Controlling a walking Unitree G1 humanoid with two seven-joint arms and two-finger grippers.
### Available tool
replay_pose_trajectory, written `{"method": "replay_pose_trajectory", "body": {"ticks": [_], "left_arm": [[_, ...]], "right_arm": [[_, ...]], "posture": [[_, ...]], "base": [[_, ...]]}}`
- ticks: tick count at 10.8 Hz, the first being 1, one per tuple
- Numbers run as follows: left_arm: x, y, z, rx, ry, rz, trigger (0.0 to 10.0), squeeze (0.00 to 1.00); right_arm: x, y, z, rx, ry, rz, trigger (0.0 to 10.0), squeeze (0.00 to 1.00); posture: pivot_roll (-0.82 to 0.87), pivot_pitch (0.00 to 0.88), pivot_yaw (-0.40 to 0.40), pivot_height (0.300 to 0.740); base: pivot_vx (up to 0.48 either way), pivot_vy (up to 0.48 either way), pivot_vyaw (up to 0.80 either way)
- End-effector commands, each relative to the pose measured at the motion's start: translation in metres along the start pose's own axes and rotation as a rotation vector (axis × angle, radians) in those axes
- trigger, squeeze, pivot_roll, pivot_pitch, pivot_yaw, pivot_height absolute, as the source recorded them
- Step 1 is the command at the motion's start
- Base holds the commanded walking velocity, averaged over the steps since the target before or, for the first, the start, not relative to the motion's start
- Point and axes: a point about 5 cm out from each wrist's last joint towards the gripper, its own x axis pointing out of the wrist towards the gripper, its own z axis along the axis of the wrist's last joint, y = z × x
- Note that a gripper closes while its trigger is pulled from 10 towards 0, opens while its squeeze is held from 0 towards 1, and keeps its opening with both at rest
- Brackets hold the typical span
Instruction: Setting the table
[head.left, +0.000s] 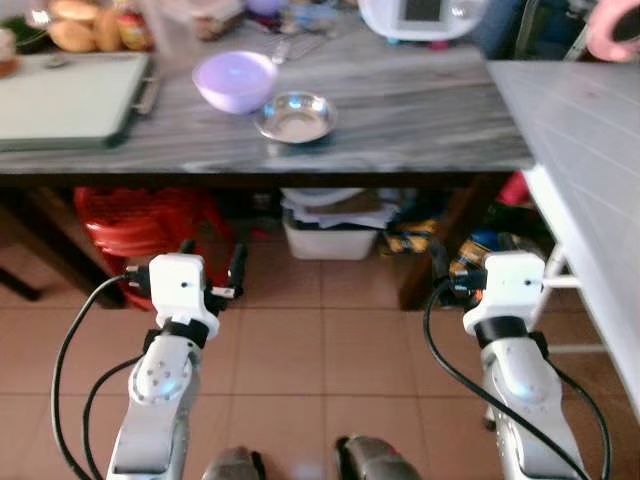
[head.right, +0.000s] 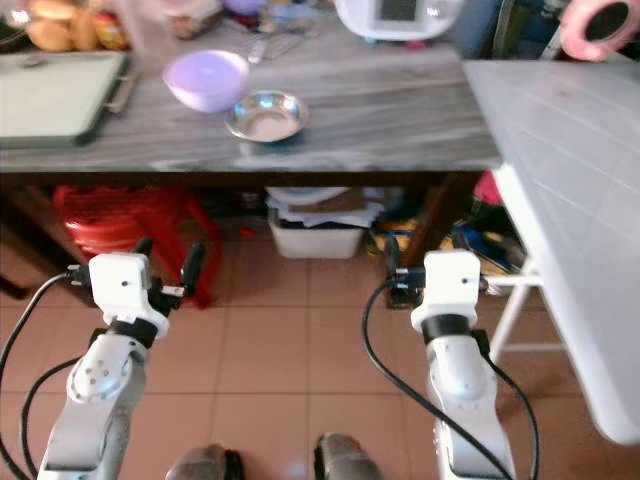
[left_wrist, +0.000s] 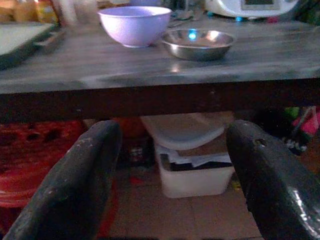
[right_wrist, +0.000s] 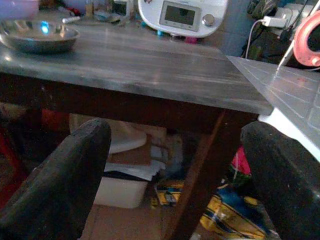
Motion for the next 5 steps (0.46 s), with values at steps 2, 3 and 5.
{"method": "replay_pose_trajectory", "body": {"ticks": [2, 3, 5], "left_arm": [[0.0003, 0.0025, 0.0002, 0.007, 0.006, 0.003, 10.0, 0.0], [0.0004, 0.004, 0.0009, 0.01, 0.003, 0.006, 10.0, 0.0], [-0.0034, 0.0059, -0.0001, 0.013, 0.007, 0.015, 10.0, 0.0]], "right_arm": [[0.0035, 0.0007, 0.0032, 0.006, -0.015, 0.01, 10.0, 0.0], [0.0035, -0.0005, 0.0035, 0.002, -0.016, 0.008, 10.0, 0.0], [0.0011, 0.0001, 0.0013, 0.002, -0.005, 0.02, 10.0, 0.0]], "posture": [[-0.04, 0.15, 0.0, 0.74], [-0.04, 0.156, -0.005, 0.74], [-0.03, 0.165, -0.013, 0.74]], "base": [[0.0, -0.292, 0.0], [0.0, -0.277, 0.0], [0.0, -0.283, 0.0]]}}
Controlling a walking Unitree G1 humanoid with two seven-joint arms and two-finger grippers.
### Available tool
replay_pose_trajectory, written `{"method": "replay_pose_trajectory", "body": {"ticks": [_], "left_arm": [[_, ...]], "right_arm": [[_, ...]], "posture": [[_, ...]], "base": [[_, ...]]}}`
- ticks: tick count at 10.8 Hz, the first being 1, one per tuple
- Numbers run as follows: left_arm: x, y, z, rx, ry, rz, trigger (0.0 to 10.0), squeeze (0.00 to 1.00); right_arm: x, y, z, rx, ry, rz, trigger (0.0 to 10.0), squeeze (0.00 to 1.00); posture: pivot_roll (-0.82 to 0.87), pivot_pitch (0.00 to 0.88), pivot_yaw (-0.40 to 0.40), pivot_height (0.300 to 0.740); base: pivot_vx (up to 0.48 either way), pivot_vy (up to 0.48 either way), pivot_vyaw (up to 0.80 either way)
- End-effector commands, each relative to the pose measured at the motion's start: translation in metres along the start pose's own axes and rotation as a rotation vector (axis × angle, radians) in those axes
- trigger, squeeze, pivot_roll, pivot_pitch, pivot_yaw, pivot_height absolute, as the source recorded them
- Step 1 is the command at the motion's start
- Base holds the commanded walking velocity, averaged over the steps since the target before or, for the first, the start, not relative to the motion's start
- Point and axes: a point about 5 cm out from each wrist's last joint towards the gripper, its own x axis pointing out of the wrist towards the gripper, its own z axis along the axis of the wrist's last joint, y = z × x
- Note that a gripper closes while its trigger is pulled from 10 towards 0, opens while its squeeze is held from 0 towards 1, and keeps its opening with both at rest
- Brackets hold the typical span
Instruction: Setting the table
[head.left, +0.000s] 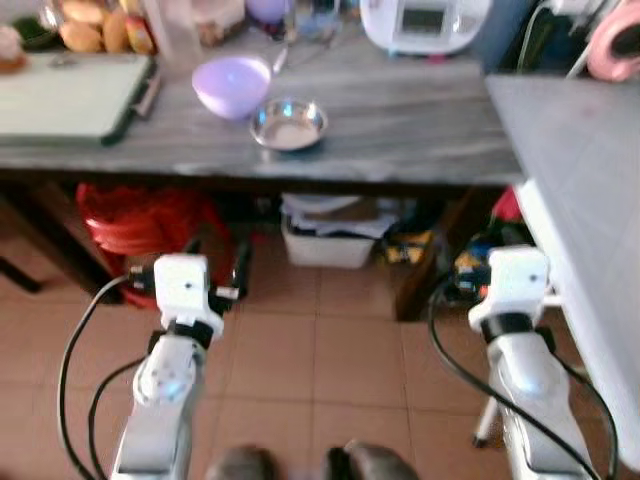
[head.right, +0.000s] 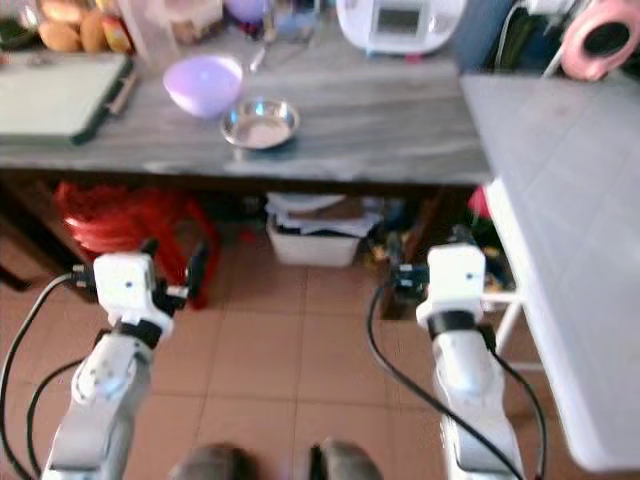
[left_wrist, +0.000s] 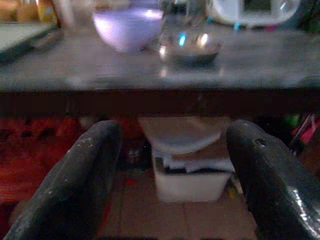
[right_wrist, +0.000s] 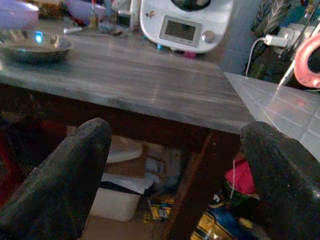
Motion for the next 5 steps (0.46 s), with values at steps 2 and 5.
{"method": "replay_pose_trajectory", "body": {"ticks": [2, 5], "left_arm": [[-0.0029, 0.0021, -0.0013, 0.002, 0.011, 0.009, 10.0, 0.0], [-0.0024, 0.0031, -0.0008, 0.004, 0.009, 0.012, 10.0, 0.0]], "right_arm": [[-0.0015, 0.0039, -0.0033, 0.011, 0.021, 0.024, 10.0, 0.0], [-0.0004, 0.0058, -0.0028, 0.013, 0.02, 0.045, 10.0, 0.0]], "posture": [[-0.03, 0.166, -0.017, 0.74], [-0.03, 0.165, -0.02, 0.74]], "base": [[0.0, -0.291, -0.62], [0.0, -0.304, -0.8]]}}
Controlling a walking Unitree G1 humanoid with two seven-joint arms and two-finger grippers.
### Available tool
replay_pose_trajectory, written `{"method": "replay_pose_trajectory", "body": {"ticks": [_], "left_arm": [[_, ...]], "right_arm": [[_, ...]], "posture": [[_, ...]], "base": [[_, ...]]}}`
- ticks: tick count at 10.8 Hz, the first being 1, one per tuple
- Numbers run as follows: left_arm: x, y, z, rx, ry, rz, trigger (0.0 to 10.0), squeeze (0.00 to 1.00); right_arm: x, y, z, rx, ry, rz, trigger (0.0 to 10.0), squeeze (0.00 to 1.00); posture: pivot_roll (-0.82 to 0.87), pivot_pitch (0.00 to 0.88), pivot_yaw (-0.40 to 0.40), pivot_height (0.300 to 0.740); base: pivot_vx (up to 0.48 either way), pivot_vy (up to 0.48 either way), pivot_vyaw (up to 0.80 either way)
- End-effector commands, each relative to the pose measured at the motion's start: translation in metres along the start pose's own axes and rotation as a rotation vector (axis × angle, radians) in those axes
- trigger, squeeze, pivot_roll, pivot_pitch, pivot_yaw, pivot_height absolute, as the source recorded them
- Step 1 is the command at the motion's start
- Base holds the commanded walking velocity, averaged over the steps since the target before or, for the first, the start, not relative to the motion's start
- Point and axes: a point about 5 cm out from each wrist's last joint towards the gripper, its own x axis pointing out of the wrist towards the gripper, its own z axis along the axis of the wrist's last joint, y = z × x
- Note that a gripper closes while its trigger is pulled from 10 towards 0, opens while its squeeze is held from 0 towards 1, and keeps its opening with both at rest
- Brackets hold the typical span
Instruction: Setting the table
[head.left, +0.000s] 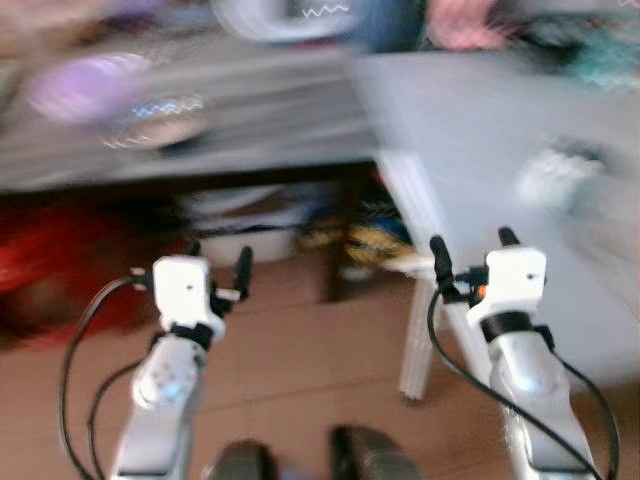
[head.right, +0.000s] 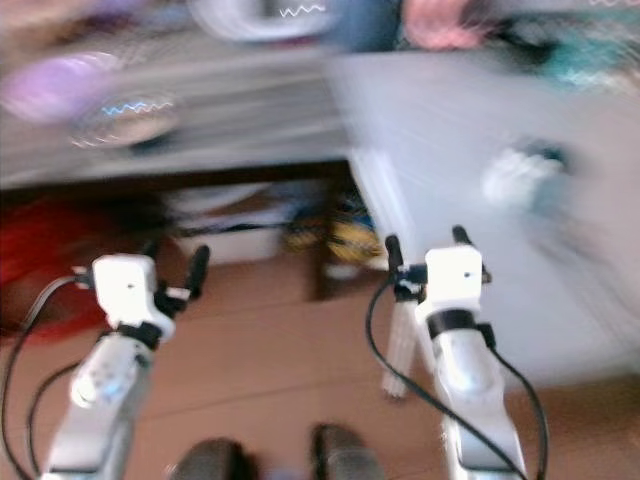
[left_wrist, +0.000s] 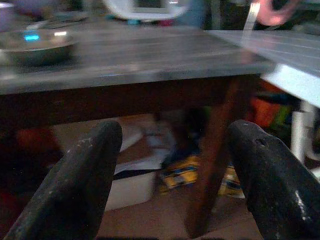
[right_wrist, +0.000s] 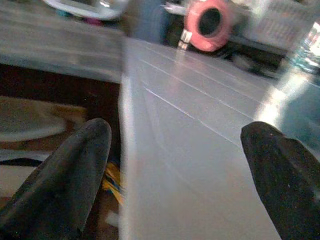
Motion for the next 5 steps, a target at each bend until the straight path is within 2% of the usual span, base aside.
{"method": "replay_pose_trajectory", "body": {"ticks": [1, 2, 5], "left_arm": [[-0.0002, 0.0017, 0.0018, 0.003, -0.004, 0.006, 10.0, 0.0], [-0.0004, 0.0014, 0.0021, 0.004, -0.005, 0.005, 10.0, 0.0], [-0.0014, -0.0001, 0.0022, 0.005, -0.006, 0.006, 10.0, 0.0]], "right_arm": [[-0.002, 0.001, -0.0007, 0.006, 0.006, 0.015, 10.0, 0.0], [-0.0024, 0.0019, -0.001, 0.008, 0.007, 0.023, 10.0, 0.0], [-0.0009, 0.005, 0.0003, 0.013, -0.001, 0.045, 10.0, 0.0]], "posture": [[-0.03, 0.166, -0.02, 0.74], [-0.03, 0.169, -0.02, 0.74], [-0.03, 0.169, -0.023, 0.74]], "base": [[0.0, -0.307, -0.8], [0.0, -0.315, -0.62], [0.0, -0.396, 0.0]]}}
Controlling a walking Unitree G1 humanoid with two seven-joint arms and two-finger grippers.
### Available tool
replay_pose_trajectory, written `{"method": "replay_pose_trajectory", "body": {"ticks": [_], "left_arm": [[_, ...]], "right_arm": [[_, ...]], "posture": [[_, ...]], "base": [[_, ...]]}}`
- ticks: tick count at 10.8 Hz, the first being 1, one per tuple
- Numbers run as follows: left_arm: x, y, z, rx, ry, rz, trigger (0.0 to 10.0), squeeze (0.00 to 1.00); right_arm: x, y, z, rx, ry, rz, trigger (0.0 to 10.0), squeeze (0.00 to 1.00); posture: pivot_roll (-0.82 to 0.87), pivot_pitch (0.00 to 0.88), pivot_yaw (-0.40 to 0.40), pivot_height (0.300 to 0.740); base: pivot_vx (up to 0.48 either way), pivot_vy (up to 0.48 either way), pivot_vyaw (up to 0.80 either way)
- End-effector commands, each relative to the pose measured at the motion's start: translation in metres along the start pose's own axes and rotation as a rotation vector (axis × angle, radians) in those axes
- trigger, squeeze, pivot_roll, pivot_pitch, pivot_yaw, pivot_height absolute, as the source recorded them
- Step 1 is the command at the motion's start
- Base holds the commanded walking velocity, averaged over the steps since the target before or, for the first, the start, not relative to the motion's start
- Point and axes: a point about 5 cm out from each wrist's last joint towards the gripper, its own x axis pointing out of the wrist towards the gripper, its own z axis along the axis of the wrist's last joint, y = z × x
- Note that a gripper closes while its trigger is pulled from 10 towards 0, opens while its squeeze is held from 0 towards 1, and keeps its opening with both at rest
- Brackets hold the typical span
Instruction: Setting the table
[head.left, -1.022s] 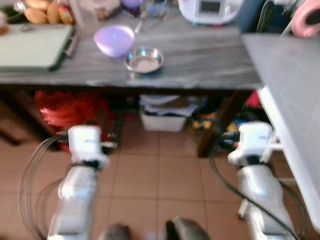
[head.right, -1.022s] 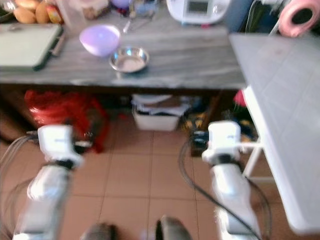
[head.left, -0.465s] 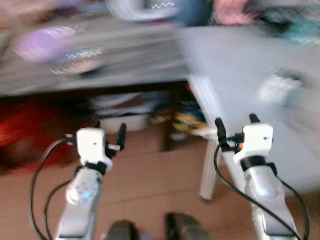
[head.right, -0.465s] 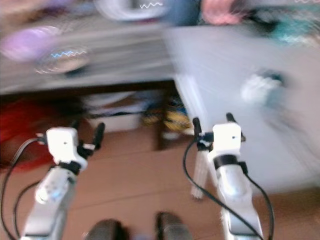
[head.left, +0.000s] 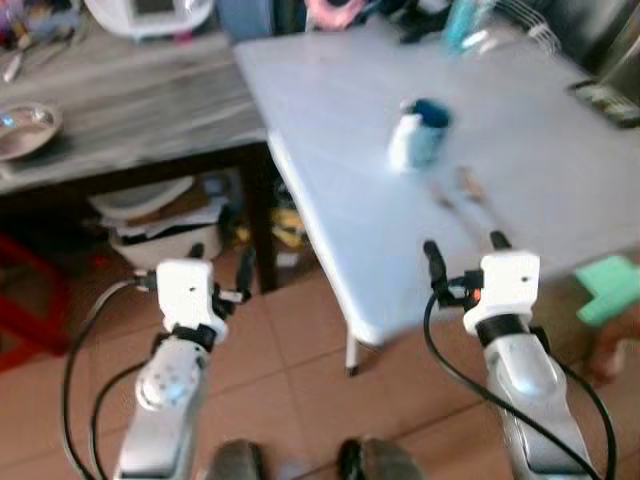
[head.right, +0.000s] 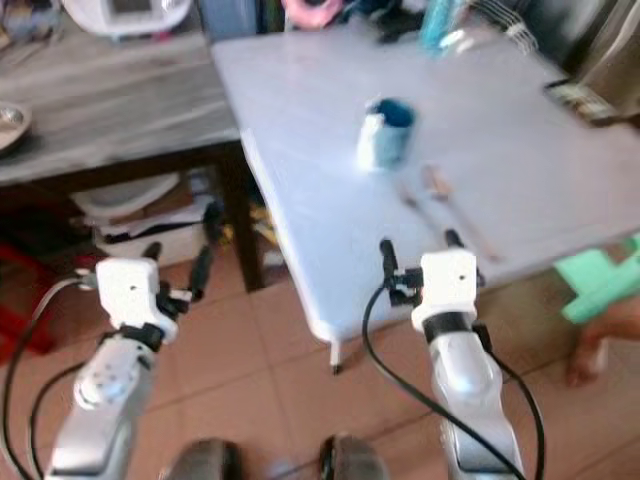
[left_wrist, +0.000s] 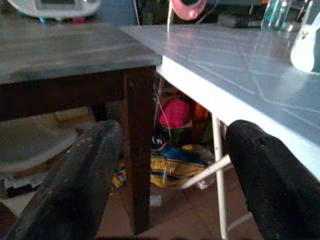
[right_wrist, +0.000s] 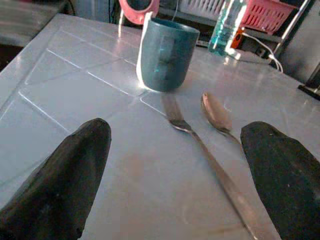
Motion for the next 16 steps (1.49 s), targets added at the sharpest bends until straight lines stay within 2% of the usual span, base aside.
{"method": "replay_pose_trajectory", "body": {"ticks": [1, 6, 9, 12, 16], "left_arm": [[-0.0028, 0.0032, -0.0014, 0.011, 0.012, 0.014, 10.0, 0.0], [-0.0032, 0.0033, -0.0009, 0.015, 0.015, 0.014, 10.0, 0.0], [-0.0032, 0.0021, -0.003, 0.03, 0.017, 0.011, 10.0, 0.0], [-0.0024, 0.0008, -0.0028, 0.02, 0.011, -0.013, 10.0, 0.0], [0.0003, -0.0007, -0.0013, 0.018, -0.005, -0.022, 10.0, 0.0]], "right_arm": [[-0.0005, 0.0047, 0.0004, 0.01, -0.001, 0.026, 10.0, 0.0], [-0.0002, 0.004, 0.0, 0.019, -0.003, 0.029, 10.0, 0.0], [-0.0003, 0.0052, 0.0011, 0.006, -0.011, 0.064, 10.0, 0.0], [0.0011, 0.0037, 0.0008, -0.011, -0.013, 0.062, 10.0, 0.0], [0.0035, 0.0042, 0.0015, -0.015, -0.021, 0.066, 10.0, 0.0]], "posture": [[-0.03, 0.169, -0.023, 0.74], [-0.02, 0.175, -0.022, 0.74], [-0.03, 0.175, -0.025, 0.74], [-0.03, 0.168, -0.028, 0.74], [-0.03, 0.16, -0.029, 0.74]], "base": [[0.0, -0.461, 0.0], [0.0, -0.47, 0.0], [0.0, 0.0, 0.13], [0.0, 0.0, 0.77], [0.386, 0.0, 0.14]]}}
